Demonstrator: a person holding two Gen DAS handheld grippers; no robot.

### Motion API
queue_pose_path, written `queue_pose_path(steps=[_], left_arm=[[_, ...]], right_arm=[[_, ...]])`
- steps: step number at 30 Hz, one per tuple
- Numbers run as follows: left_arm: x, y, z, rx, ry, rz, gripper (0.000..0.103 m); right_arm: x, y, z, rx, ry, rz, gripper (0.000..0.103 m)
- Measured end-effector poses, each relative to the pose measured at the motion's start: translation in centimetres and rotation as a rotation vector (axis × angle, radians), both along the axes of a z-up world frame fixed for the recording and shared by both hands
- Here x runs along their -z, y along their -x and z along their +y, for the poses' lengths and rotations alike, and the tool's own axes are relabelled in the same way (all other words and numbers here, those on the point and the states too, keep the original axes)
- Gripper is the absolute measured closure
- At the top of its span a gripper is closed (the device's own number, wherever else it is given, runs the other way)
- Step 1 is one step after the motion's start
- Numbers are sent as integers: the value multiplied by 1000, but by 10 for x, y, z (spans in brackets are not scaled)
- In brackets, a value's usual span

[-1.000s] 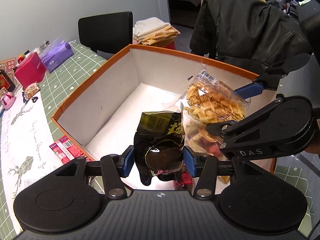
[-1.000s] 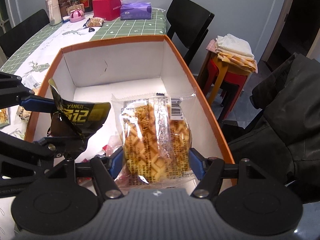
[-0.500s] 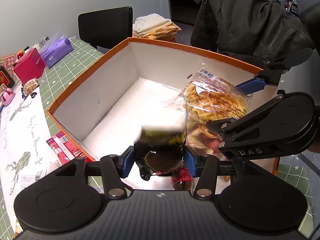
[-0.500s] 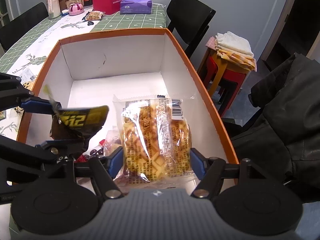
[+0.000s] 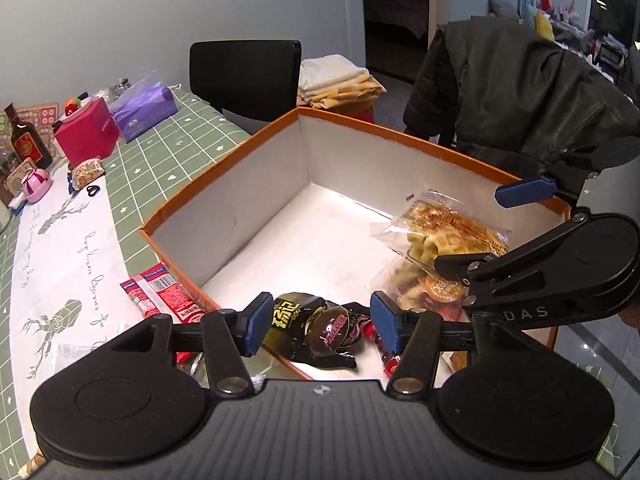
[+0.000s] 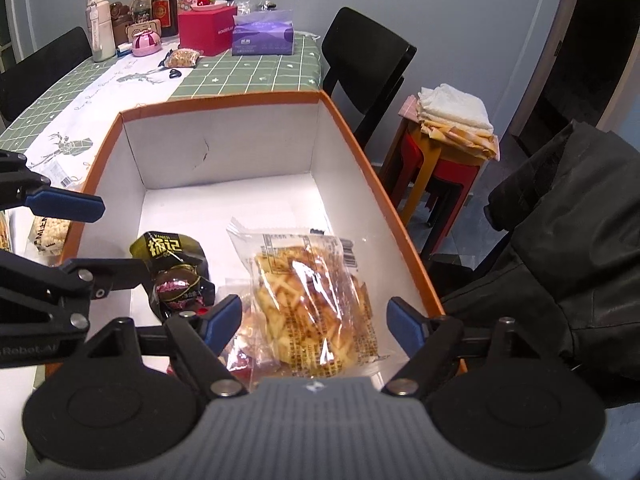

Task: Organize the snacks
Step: 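Lower both snacks into the box and open both tools, then move both tools back toward the remaining snacks on the runner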

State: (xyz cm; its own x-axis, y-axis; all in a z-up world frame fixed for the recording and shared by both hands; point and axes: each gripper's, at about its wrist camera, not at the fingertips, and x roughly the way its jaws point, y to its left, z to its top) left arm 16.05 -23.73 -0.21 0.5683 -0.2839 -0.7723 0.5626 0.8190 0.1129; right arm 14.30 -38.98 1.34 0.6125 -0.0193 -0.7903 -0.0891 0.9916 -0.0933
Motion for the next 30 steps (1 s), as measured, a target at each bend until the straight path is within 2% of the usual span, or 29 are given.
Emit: queue_pose_path(steps=[12, 19, 25, 30], left_arm=[[-27, 6, 34, -31, 48, -51, 37], [-41, 13, 72, -100, 109, -86, 37], [-45, 19, 108, -139, 131, -101, 37], [-39, 21, 138, -176, 132, -94, 37]], right_arm=[[-28, 6, 36, -42, 9, -84, 26], [-45, 8, 71, -94, 10, -134, 26], [-52, 9, 104, -149, 8, -170, 26], [-46, 7, 143, -225, 52, -180, 26]])
